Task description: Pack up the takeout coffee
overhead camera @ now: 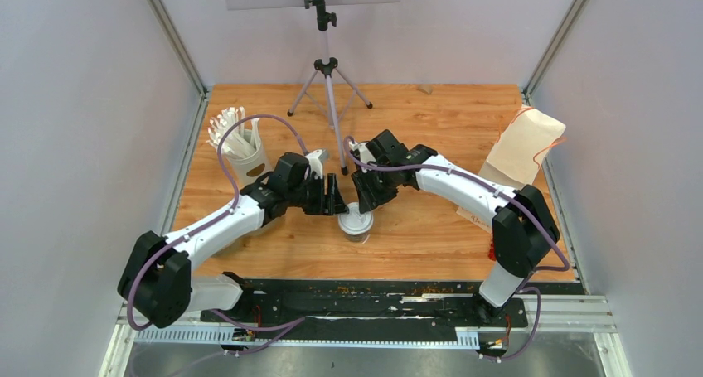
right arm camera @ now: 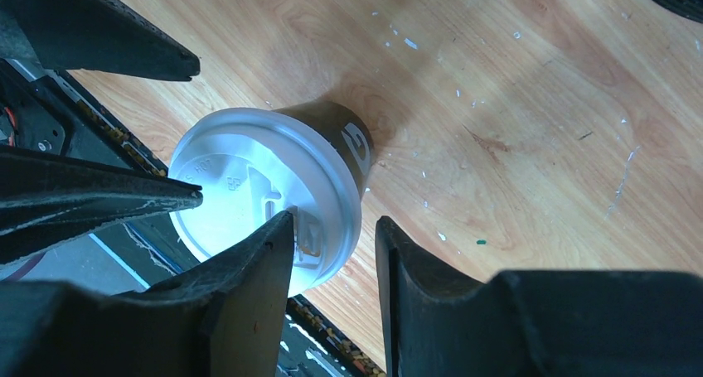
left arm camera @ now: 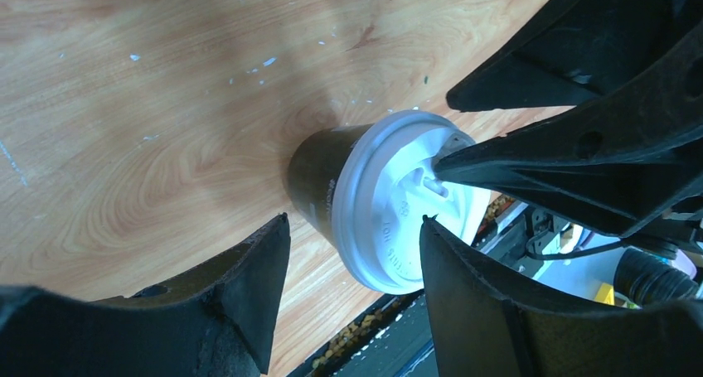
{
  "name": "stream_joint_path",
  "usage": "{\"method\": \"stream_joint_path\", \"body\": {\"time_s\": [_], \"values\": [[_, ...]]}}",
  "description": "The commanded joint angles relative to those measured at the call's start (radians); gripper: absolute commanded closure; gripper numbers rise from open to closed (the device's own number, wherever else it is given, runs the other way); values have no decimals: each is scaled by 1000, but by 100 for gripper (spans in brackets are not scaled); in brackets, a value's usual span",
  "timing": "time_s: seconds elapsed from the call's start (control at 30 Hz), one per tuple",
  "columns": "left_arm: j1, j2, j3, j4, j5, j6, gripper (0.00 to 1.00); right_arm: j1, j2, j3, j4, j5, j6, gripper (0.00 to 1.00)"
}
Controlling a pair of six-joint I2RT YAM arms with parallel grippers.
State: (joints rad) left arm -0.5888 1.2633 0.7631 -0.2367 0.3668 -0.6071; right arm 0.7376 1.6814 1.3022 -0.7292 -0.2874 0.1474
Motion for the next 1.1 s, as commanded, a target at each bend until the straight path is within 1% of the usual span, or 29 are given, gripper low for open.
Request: {"method": "stream_joint_path", "body": {"time_s": [0.0, 0.1, 0.2, 0.33, 0.53, 0.67, 0.8, 0.97, 1.07], "values": [[2, -44, 16, -29, -27, -6, 34, 6, 29, 33, -40, 45, -28, 59], [3, -72, 6, -28, -12, -15, 34, 6, 25, 21, -35, 52, -27, 59], [7, -105, 5, -68, -32, -5, 34, 5, 23, 12, -27, 51, -22, 59], [36, -150, -16, -87, -14, -2, 33, 5, 15, 7, -15, 50, -12, 59], [41, -173, -70, -8, 75, -25, 33, 5, 15, 7, -38, 66, -24, 59], [41, -166, -124, 43, 107, -44, 33, 6, 13, 3, -37, 66, -22, 59], [41, -165, -178, 145, 156, -98, 35, 6, 5, -3, -21, 53, -11, 59], [43, -167, -185, 137, 139, -103, 36, 5, 5, 0, -21, 49, -8, 59], [43, -169, -205, 191, 148, -139, 36, 5, -1, -12, -11, 44, -7, 59]]}}
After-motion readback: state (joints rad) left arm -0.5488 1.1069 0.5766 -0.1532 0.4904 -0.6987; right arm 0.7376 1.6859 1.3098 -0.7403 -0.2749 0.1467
